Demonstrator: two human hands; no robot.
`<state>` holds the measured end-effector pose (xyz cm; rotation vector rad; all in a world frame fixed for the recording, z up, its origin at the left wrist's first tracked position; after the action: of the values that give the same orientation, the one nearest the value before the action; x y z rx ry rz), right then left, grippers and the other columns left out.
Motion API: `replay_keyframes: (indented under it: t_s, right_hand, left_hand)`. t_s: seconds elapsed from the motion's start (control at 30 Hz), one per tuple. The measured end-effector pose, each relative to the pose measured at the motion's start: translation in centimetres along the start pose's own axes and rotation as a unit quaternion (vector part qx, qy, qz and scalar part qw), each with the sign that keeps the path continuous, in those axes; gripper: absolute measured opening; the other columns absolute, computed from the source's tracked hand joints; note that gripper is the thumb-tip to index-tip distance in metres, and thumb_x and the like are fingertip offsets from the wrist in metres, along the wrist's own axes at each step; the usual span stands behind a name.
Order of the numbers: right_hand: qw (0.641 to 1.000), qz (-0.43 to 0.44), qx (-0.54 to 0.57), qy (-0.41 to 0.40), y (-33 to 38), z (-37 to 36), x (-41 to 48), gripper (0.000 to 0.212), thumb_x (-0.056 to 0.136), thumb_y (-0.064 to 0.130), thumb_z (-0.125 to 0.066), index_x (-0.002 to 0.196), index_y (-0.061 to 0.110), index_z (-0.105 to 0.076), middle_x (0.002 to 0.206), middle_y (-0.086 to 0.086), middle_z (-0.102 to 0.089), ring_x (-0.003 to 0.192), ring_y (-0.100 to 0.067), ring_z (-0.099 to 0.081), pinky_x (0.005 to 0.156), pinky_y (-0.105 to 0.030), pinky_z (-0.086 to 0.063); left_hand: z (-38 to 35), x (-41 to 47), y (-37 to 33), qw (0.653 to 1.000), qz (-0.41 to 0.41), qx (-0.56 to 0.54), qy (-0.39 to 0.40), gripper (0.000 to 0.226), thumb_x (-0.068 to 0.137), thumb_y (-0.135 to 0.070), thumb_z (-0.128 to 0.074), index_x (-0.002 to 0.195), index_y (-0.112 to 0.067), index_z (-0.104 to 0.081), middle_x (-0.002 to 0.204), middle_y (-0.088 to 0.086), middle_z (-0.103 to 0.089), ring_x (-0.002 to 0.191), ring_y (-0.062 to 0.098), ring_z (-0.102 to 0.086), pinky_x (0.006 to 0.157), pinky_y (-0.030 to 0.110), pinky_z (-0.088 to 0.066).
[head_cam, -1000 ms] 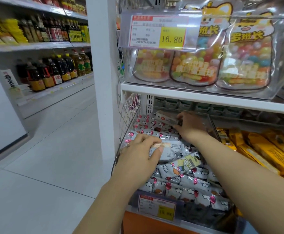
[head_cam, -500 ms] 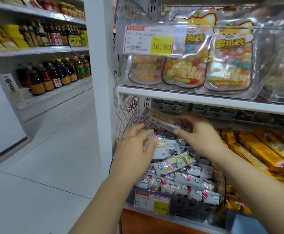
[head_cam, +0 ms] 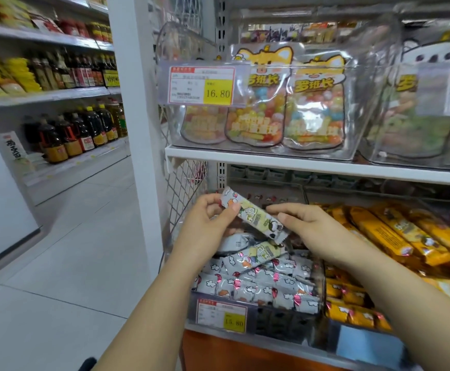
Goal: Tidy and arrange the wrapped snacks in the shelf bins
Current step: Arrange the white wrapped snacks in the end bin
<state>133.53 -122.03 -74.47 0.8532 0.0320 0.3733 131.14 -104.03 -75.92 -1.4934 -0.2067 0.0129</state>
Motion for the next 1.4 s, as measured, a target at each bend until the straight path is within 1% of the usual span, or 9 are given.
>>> replay_keyframes:
  t_s: [0.07,0.17,0.3,0.57,0.8,1.0,1.13,1.3,1.4]
  right_hand:
    - [1.0,0.008,-0.005,-0.02,0.1,0.5,-0.3,0.027,0.099,0.021,-0.043,0.12,0.024,-0.061,0.104,0.008,-0.068,0.091,-0.006,-0.065,0.087,-0.03,-0.051]
    - [0.99,0.007,-0.11,-0.087,-0.5,2.2,-0.2,0.029,0.099,0.019,-0.043,0.12,0.02,-0.062,0.109,0.006,-0.066,0.099,-0.01,-0.06,0.082,-0.021,-0.042]
    - [0.97,-0.046,-0.221,-0.085,-2.2,3.4,1.6,0.031,0.098,0.02,-0.043,0.125,0.019,-0.058,0.125,-0.004,-0.06,0.111,-0.022,-0.056,0.085,-0.025,-0.042]
    - [0.964,-0.075,-0.25,-0.051,-4.4,2.6,6.6,0.03,0.093,0.018,-0.051,0.118,0.031,-0.062,0.119,0.001,-0.063,0.098,-0.02,-0.061,0.084,-0.033,-0.053]
    - [0.936,-0.041,-0.346,-0.045,-5.1,2.1,9.8,0.021,0.094,0.022,-0.052,0.106,0.029,-0.068,0.108,0.004,-0.067,0.103,-0.015,-0.06,0.101,-0.038,-0.041]
    - [0.944,-0.051,-0.326,-0.028,-6.1,2.1,11.7,0.013,0.09,0.025,-0.061,0.094,0.027,-0.072,0.105,0.003,-0.068,0.105,-0.017,-0.06,0.101,-0.042,-0.041]
    - [0.955,-0.04,-0.29,-0.041,-6.7,1.9,12.1,0.018,0.086,0.012,-0.06,0.078,0.023,-0.071,0.096,-0.001,-0.069,0.093,-0.017,-0.064,0.088,-0.034,-0.051]
    - [0.961,-0.03,-0.274,-0.04,-6.2,2.1,11.5,0.019,0.088,0.004,-0.054,0.087,0.012,-0.071,0.098,-0.005,-0.068,0.096,-0.018,-0.063,0.083,-0.028,-0.051]
    - [0.958,-0.019,-0.283,-0.039,-5.9,2.0,11.4,0.019,0.088,0.004,-0.054,0.092,0.011,-0.072,0.101,-0.006,-0.068,0.098,-0.018,-0.062,0.084,-0.026,-0.049]
  left_hand:
    - [0.1,0.5,-0.2,0.999,0.007,-0.039,-0.024,0.025,0.089,-0.014,-0.062,0.11,-0.012,-0.049,0.105,0.009,-0.067,0.074,0.01,-0.069,0.062,0.02,-0.056]
    - [0.7,1.8,-0.8,0.996,-0.03,-0.013,-0.079,0.03,0.088,-0.013,-0.064,0.112,-0.014,-0.045,0.107,0.007,-0.064,0.088,0.019,-0.066,0.075,0.033,-0.057]
    - [0.4,4.5,-1.9,0.981,-0.079,0.13,-0.123,0.027,0.084,-0.018,-0.068,0.107,-0.017,-0.053,0.093,-0.005,-0.063,0.081,0.012,-0.062,0.069,0.021,-0.05]
    - [-3.3,9.1,-1.3,0.962,-0.083,0.245,-0.082,0.038,0.088,-0.017,-0.064,0.124,-0.011,-0.052,0.116,-0.001,-0.06,0.084,0.011,-0.051,0.044,0.002,-0.035]
    - [-4.5,11.9,0.1,0.952,-0.071,0.296,-0.032,0.041,0.09,-0.028,-0.062,0.127,-0.015,-0.05,0.122,-0.006,-0.06,0.093,0.019,-0.065,0.07,0.025,-0.053]
    - [-4.5,12.9,1.2,0.967,-0.07,0.246,0.005,0.04,0.086,-0.024,-0.067,0.123,-0.02,-0.05,0.117,0.0,-0.063,0.103,0.025,-0.063,0.09,0.045,-0.051]
    - [-5.0,13.0,0.5,0.951,-0.097,0.291,0.029,0.044,0.088,-0.027,-0.065,0.129,-0.017,-0.051,0.124,0.0,-0.061,0.104,0.024,-0.063,0.093,0.04,-0.049]
    - [-4.8,13.6,0.0,0.92,-0.126,0.37,0.035,0.041,0.092,-0.032,-0.058,0.129,-0.015,-0.054,0.128,-0.004,-0.059,0.097,0.017,-0.064,0.064,0.02,-0.044]
    - [-5.4,13.7,-0.1,0.92,-0.128,0.363,0.072,0.038,0.092,-0.03,-0.059,0.126,-0.015,-0.056,0.125,-0.002,-0.061,0.104,0.019,-0.062,0.087,0.031,-0.048]
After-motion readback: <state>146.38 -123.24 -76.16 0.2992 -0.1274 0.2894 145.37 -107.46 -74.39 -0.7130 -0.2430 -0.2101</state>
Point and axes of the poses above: each hand's wrist, its own x-axis towards the middle knuckle, its own z-axis out of the back of the hand, y = z × x, the point moved 5 cm from there along x, towards the middle knuckle
